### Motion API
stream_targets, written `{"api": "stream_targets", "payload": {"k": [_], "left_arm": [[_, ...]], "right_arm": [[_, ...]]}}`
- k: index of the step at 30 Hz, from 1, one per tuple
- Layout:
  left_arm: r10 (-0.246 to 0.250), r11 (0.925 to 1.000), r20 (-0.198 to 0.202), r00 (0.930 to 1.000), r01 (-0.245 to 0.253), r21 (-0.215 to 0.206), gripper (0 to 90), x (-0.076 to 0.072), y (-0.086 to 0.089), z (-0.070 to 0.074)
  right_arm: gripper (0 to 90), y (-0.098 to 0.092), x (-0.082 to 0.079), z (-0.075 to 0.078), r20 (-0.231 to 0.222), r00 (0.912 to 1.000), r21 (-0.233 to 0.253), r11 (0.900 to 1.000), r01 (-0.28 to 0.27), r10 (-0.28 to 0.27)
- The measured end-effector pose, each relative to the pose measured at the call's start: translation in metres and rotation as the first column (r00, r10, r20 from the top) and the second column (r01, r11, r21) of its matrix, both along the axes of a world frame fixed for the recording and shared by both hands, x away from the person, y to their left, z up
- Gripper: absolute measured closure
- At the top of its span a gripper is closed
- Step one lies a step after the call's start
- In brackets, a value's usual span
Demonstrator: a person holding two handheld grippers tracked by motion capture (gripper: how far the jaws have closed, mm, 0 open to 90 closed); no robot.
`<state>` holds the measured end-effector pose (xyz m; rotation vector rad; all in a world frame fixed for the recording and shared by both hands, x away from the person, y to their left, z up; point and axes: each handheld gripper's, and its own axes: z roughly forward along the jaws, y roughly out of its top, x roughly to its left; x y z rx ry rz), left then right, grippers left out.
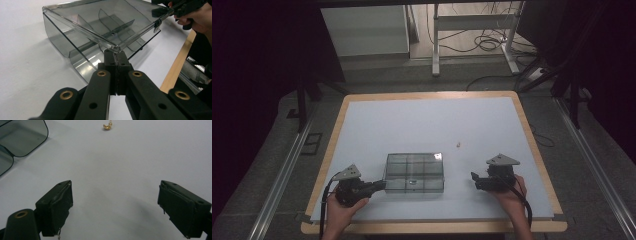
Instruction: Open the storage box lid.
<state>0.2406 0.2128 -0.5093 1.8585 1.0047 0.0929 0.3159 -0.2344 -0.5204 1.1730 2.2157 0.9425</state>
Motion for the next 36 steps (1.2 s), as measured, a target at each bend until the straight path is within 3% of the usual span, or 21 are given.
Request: {"api": "stream_targets", "payload": {"k": [15,36], "left_arm": [[0.024,0.9996,0.019,0.9995,-0.024,-0.014,89.9,0.007,-0.001,0.006],[0.029,0.9994,0.044,0.9986,-0.028,-0.021,90.0,0.013,-0.003,0.012]], "right_arm": [[12.0,-0.002,0.0,0.004,0.007,1.0,0.026,1.0,0.0,0.0],[11.9,-0.003,0.0,0.005,0.012,0.9999,0.025,1.0,0.0,-0.001]]}}
